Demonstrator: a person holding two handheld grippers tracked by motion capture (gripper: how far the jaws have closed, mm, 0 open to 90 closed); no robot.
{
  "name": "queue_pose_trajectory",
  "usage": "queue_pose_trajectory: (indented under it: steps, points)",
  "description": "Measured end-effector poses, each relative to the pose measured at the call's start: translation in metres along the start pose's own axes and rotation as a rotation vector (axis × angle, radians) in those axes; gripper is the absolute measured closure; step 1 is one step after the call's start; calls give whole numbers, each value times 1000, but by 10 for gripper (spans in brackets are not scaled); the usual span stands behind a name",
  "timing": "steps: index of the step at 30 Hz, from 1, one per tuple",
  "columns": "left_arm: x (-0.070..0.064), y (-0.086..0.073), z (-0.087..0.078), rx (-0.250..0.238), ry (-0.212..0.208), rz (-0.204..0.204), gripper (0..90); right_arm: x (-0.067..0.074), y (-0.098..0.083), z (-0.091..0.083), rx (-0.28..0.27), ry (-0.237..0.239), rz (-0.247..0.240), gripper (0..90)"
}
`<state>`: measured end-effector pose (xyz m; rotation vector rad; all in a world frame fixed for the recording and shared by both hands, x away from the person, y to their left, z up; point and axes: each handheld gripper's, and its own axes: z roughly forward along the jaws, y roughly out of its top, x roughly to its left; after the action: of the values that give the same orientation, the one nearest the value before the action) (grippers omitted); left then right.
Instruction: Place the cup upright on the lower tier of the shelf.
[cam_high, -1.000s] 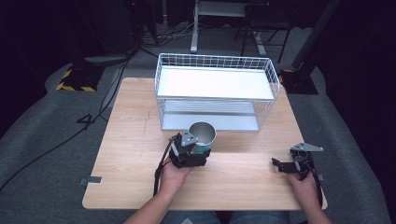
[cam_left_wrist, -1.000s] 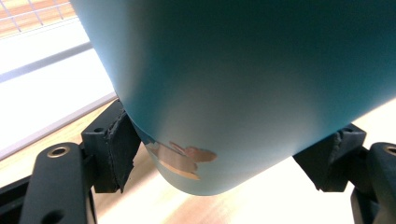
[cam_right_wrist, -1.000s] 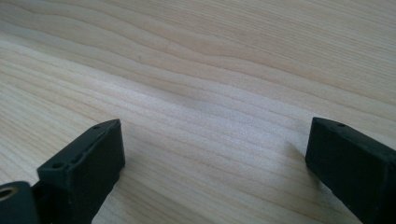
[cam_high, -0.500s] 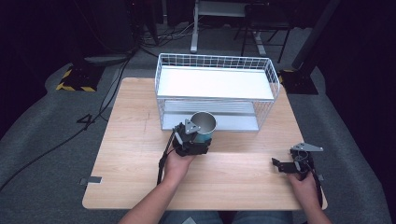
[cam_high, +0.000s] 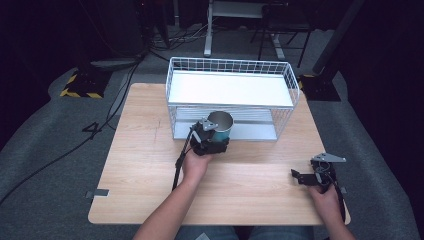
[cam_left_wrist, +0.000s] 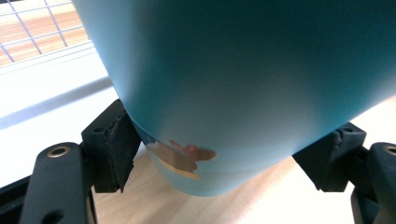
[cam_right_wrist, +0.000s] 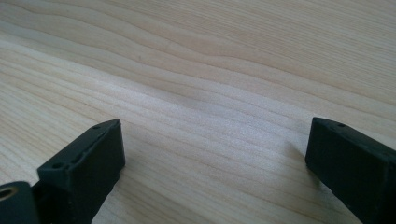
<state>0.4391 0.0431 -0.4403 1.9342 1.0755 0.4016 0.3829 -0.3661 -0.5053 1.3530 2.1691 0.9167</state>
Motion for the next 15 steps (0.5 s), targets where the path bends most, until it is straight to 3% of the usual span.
queue_pose_trajectory:
  steps: [7, 15]
  points:
    - [1, 4, 11, -34, 31, 11, 234, 0, 0, 0, 0, 2, -1, 49]
    - [2, 6, 28, -42, 41, -24, 234, 0, 0, 0, 1, 2, -1, 49]
